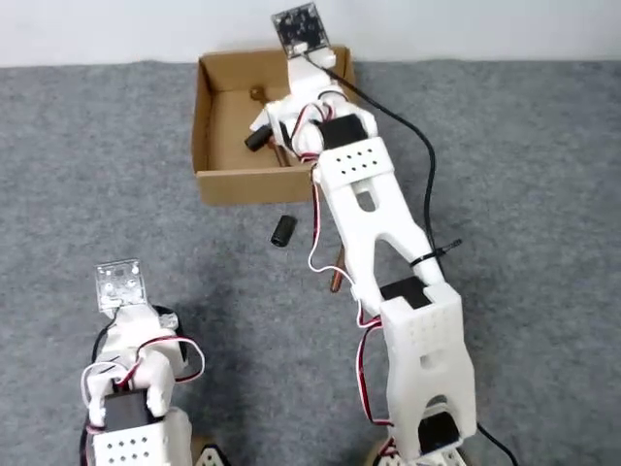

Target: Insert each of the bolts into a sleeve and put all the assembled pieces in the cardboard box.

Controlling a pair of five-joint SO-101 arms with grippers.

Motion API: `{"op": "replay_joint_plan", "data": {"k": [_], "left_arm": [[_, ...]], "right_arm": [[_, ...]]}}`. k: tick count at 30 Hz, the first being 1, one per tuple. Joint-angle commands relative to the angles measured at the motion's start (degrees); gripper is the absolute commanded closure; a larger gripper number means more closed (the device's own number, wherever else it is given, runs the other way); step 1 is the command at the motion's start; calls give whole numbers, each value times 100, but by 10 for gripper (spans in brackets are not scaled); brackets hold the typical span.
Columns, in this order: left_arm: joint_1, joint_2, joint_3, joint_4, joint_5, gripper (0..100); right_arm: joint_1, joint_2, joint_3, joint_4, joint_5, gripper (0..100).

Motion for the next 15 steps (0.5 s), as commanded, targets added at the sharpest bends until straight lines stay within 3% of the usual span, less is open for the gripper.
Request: {"op": "replay_joint_plan", "data": {"k": [1,15], "left_arm": [[-53,-26,-31,-158,53,995],[-53,-26,-31,-158,53,995]], "right_arm": [[-84,-84,-510,673,-141,996],[-435,-13,-730,3741,-1732,991]]}}
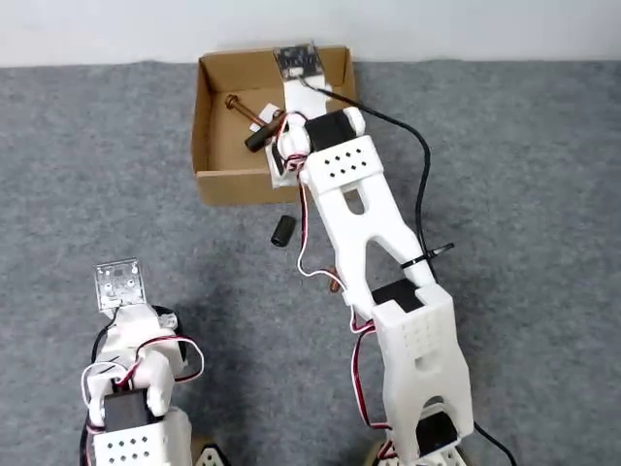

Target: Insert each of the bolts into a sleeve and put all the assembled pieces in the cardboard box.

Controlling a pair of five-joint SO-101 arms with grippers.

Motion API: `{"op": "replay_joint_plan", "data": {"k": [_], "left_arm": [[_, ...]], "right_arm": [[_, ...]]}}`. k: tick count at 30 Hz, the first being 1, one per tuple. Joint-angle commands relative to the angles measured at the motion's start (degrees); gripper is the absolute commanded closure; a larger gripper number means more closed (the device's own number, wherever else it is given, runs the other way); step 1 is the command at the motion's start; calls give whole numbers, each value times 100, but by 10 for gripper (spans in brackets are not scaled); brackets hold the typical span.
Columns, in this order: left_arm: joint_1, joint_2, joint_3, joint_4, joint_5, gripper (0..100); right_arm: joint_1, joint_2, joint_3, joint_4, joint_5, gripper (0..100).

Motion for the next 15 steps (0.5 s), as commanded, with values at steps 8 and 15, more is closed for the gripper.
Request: {"op": "replay_joint_plan", "data": {"k": [8,15], "left_arm": [[-26,-26,-31,-149,53,995],[-26,-26,-31,-141,53,995]], "right_arm": [[-444,558,-273,681,-985,976],[-725,769,-273,233,-1081,814]]}}
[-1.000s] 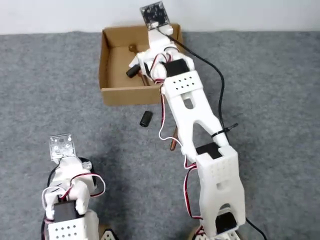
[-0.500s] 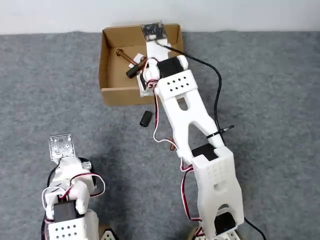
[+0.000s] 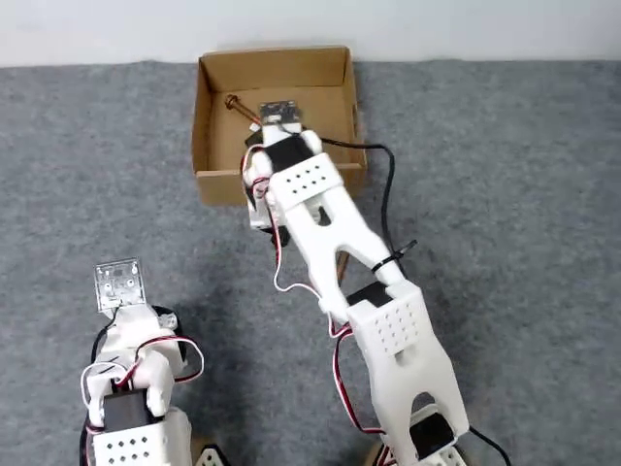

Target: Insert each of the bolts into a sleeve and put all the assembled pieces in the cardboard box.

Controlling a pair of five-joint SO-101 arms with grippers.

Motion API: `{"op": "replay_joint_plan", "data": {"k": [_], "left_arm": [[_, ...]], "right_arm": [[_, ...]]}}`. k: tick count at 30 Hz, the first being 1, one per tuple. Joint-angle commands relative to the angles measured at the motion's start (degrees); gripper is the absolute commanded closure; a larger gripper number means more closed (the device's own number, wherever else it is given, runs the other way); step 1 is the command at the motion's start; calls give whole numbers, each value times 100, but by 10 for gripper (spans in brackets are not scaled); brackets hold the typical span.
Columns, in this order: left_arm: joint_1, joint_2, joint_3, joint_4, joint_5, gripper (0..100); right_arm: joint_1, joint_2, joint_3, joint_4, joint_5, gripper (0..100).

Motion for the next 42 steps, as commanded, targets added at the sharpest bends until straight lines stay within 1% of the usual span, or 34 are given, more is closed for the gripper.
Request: {"op": "replay_joint_plan", "data": {"k": [1,7,13,20,26,33,34,36,37,38,40,42], "left_arm": [[-26,-26,-31,-141,53,995],[-26,-26,-31,-132,53,995],[-26,-26,-31,-132,53,995],[-35,-26,-31,-132,53,995],[-35,-26,-31,-132,53,995],[-35,-26,-31,-132,53,995],[-35,-26,-31,-132,53,995],[-35,-26,-31,-132,53,995],[-35,-26,-31,-132,53,995],[-35,-26,-31,-132,53,995],[-35,-26,-31,-132,53,995],[-35,-26,-31,-132,53,995]], "right_arm": [[-110,-66,-273,-321,-62,818],[-101,101,-264,-848,44,876],[-84,532,-273,-927,97,876],[224,884,-273,-1138,114,879],[224,954,-273,-822,88,879],[224,1015,-273,-866,88,886],[224,1015,-273,-866,88,904],[224,989,-273,-831,105,987],[224,954,-273,-804,114,995],[233,936,-281,-725,114,976],[233,840,-457,-479,105,993],[224,725,-703,-171,105,989]]}}
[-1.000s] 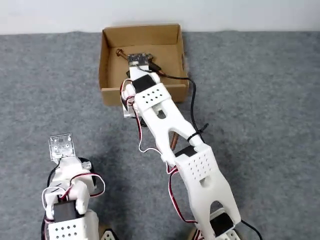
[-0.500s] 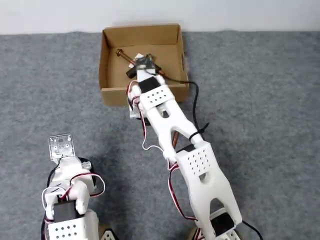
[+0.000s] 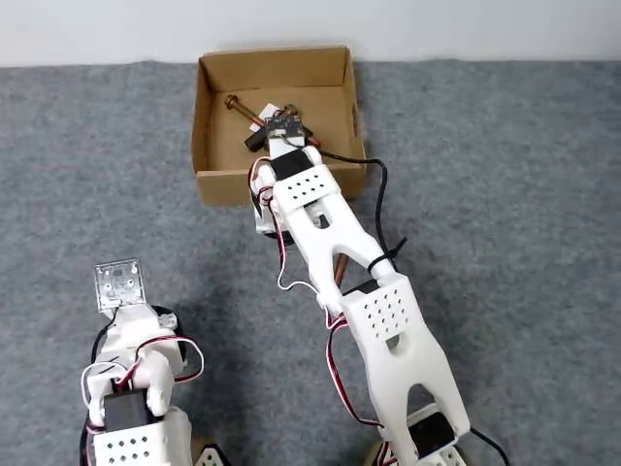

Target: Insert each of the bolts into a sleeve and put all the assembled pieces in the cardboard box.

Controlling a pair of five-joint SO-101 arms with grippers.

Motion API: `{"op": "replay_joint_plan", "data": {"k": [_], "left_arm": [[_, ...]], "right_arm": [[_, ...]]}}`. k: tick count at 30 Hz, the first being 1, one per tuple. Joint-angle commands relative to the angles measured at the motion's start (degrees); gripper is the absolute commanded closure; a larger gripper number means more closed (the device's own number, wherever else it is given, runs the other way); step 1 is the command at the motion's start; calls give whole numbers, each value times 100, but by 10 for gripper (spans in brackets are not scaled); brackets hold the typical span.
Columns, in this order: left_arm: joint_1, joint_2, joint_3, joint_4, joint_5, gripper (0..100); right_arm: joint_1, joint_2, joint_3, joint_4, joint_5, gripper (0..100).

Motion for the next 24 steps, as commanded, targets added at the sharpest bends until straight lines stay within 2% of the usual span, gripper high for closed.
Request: {"op": "replay_joint_plan", "data": {"k": [1,6,13,18,24], "left_arm": [[-18,-26,-31,-132,53,995],[-18,-26,-31,-132,62,995],[18,-62,-57,-158,62,994],[0,-62,-409,-149,62,993],[202,-9,-1631,-114,176,993]], "right_arm": [[13,-374,-571,549,44,991],[-13,-655,-1565,1622,35,991],[101,-1789,-1679,1666,70,991],[198,-3433,-290,1666,53,991],[646,-5473,1802,1640,18,991]]}}
